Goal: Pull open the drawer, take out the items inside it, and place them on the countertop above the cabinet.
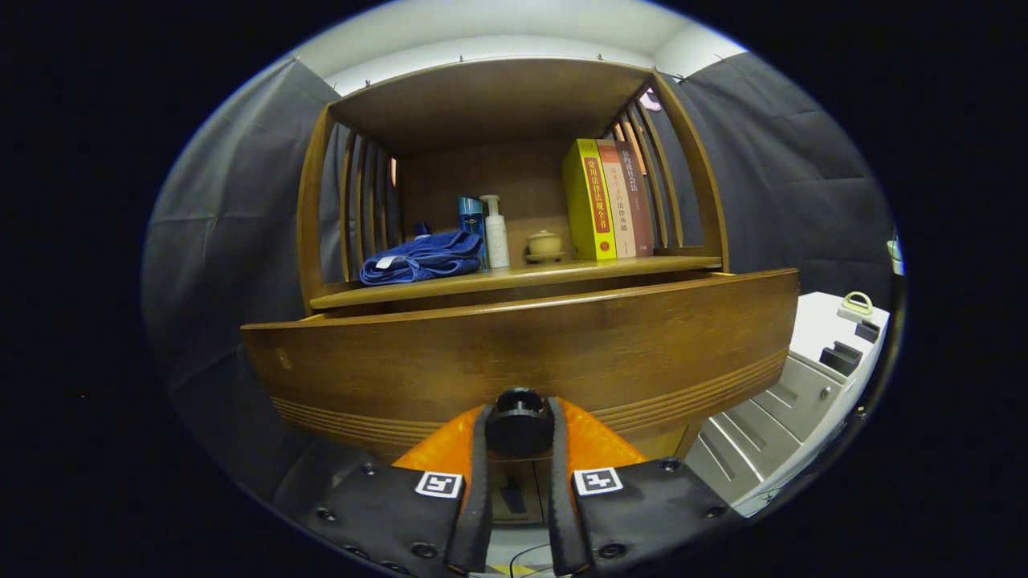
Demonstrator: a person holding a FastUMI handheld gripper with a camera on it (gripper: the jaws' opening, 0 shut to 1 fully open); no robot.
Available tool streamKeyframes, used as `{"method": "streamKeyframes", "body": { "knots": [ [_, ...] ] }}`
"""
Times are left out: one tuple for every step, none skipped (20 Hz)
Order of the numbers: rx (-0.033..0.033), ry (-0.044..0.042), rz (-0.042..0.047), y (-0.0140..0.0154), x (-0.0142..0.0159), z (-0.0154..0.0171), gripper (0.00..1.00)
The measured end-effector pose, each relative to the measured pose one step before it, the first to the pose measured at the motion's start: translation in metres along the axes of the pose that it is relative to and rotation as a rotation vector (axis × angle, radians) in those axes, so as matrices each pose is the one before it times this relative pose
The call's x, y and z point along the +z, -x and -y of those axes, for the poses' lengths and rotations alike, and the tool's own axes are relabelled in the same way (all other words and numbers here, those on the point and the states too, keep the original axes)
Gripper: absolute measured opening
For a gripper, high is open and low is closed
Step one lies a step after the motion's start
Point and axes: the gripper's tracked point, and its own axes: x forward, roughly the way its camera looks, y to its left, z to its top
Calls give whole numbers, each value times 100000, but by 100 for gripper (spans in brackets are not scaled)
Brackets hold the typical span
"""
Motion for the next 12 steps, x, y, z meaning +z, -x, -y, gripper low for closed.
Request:
{"method": "streamKeyframes", "body": {
  "knots": [
    [-165, -316, -457, 590, -75, 26, 37],
    [-63, -232, -734, 545, -220, 30, 37],
    [-22, -407, -472, 462, -98, -25, 37],
    [-10, -14, -165, 493, 5, 11, 37],
    [20, 656, -98, 440, -31, 16, 37],
    [-103, 730, 159, 368, -82, -10, 37],
    [-16, 506, -492, 188, -199, 50, 37],
    [213, 195, -390, 174, -200, -40, 37],
    [97, -176, -531, 106, -341, 8, 37],
    [201, -8, -1014, 117, -432, 78, 37],
    [230, 125, -573, 148, -302, 21, 37],
    [-170, -448, 1429, -63, 415, -38, 37]
  ]
}}
